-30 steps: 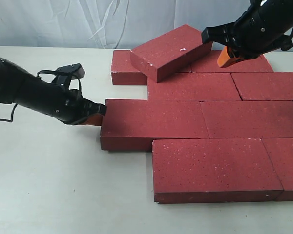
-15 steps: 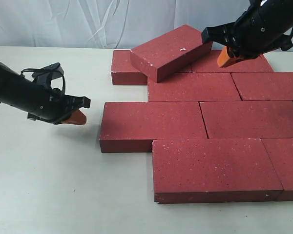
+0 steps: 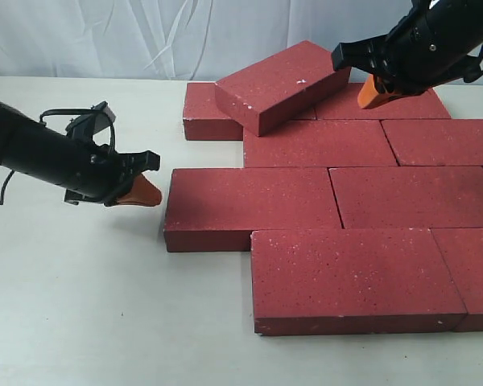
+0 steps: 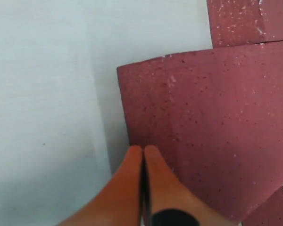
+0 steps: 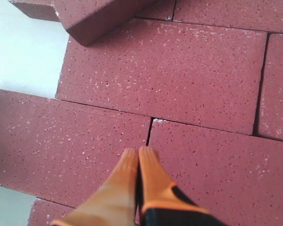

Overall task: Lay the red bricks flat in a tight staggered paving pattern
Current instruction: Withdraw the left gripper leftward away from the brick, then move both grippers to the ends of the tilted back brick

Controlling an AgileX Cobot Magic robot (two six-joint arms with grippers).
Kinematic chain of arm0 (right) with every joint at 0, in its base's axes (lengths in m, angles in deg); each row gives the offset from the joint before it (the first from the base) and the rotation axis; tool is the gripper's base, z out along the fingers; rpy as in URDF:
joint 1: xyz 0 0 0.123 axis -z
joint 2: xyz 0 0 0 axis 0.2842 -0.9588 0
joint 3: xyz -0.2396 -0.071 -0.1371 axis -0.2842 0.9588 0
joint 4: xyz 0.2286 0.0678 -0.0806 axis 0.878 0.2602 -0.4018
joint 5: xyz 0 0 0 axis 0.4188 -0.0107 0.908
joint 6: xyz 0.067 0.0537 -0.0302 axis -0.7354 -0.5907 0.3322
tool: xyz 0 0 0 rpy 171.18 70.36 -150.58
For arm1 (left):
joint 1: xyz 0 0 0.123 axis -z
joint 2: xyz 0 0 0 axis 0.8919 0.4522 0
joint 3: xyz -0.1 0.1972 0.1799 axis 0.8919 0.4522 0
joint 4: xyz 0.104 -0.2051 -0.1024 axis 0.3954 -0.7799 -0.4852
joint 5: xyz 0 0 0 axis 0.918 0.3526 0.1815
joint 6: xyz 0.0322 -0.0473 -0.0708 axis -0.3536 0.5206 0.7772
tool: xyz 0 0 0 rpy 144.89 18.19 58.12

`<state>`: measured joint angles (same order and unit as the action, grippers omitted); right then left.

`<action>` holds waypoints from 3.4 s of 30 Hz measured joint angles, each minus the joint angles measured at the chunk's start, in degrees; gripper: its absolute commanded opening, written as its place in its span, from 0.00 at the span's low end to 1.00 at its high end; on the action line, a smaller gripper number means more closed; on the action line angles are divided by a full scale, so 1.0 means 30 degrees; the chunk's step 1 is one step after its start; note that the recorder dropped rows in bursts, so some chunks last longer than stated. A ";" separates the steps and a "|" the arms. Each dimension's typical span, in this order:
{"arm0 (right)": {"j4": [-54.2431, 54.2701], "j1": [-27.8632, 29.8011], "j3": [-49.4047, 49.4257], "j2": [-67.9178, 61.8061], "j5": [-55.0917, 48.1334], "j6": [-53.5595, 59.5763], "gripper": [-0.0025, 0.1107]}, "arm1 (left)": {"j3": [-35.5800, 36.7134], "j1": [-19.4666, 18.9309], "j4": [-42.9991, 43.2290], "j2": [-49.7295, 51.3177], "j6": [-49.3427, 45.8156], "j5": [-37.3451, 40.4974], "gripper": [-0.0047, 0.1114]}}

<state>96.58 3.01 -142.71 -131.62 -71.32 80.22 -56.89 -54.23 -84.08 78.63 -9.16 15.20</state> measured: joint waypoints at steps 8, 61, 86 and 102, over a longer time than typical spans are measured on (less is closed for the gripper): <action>0.0000 0.0000 0.0000 0.0000 0.0034 0.0000 0.02 | 0.0000 0.0000 0.1291 0.0000 0.0358 -0.1038 0.04; 0.1986 0.3976 -1.3599 -1.3086 0.1452 0.0831 0.02 | -0.4328 -0.0113 0.8078 -0.1954 0.6902 -0.1842 0.04; 0.4657 0.4207 -1.9656 -1.9166 0.7282 -0.1077 0.02 | -1.2108 0.3115 0.4729 0.4800 0.6983 -0.3259 0.04; 0.7222 0.4207 -1.9884 -1.9568 0.5841 0.2314 0.02 | -1.3299 0.3115 0.2532 0.6337 0.6983 -0.3105 0.04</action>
<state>118.25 15.63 -202.36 -190.32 -53.79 87.16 -96.79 -44.89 -76.48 97.64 11.78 5.89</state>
